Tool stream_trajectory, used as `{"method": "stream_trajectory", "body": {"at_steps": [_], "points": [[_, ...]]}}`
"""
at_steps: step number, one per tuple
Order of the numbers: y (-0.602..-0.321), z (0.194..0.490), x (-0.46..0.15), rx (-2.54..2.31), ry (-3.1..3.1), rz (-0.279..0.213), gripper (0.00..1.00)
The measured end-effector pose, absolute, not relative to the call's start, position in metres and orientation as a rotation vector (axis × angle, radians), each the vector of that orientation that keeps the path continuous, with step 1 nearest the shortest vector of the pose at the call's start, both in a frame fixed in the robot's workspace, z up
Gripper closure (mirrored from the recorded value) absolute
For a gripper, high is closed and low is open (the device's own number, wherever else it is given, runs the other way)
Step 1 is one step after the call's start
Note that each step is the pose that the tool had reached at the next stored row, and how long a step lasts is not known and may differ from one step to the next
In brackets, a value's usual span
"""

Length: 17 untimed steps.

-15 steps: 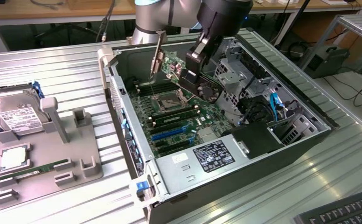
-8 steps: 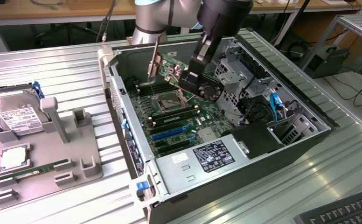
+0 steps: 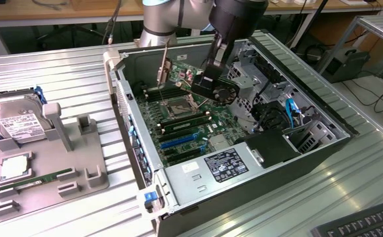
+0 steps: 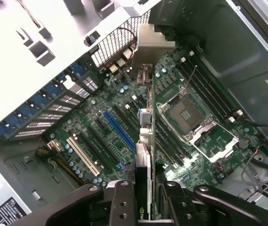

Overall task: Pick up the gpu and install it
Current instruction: 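Insert the gpu into the slot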

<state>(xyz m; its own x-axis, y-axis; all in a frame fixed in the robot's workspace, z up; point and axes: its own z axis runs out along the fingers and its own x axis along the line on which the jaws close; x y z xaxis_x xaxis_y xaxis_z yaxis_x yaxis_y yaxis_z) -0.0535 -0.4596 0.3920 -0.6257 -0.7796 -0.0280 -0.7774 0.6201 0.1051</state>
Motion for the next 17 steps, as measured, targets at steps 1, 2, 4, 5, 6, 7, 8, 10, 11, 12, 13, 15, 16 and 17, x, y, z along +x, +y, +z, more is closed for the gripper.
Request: {"method": "stream_trajectory", "body": {"at_steps": [1, 2, 4, 5, 6, 7, 8, 10, 11, 12, 13, 15, 16, 17], "points": [[-0.4596, 0.392, -0.0535, 1.365, -2.807, -0.17, 0.73], [-0.4596, 0.3921, -0.0535, 1.38, -2.804, -0.172, 0.73], [-0.4596, 0.392, -0.0535, 1.417, -2.79, -0.172, 0.73], [-0.4596, 0.3919, -0.0535, 1.439, -2.779, -0.172, 0.73], [-0.4596, 0.3917, -0.0535, 1.462, -2.767, -0.171, 0.73], [-0.4596, 0.3916, -0.0536, 1.485, -2.755, -0.17, 0.73], [-0.4596, 0.3914, -0.0536, 1.519, -2.736, -0.169, 0.73], [-0.4596, 0.3911, -0.0536, 1.569, -2.707, -0.167, 0.73], [-0.4596, 0.3909, -0.0536, 1.592, -2.693, -0.167, 0.73], [-0.4596, 0.3907, -0.0536, 1.617, -2.678, -0.166, 0.73], [-0.4596, 0.3905, -0.0536, 1.642, -2.662, -0.166, 0.73], [-0.4596, 0.39, -0.0536, 1.688, -2.631, -0.164, 0.73], [-0.4596, 0.3897, -0.0536, 1.712, -2.615, -0.164, 0.73], [-0.4596, 0.3895, -0.0536, 1.736, -2.599, -0.163, 0.73]]}}
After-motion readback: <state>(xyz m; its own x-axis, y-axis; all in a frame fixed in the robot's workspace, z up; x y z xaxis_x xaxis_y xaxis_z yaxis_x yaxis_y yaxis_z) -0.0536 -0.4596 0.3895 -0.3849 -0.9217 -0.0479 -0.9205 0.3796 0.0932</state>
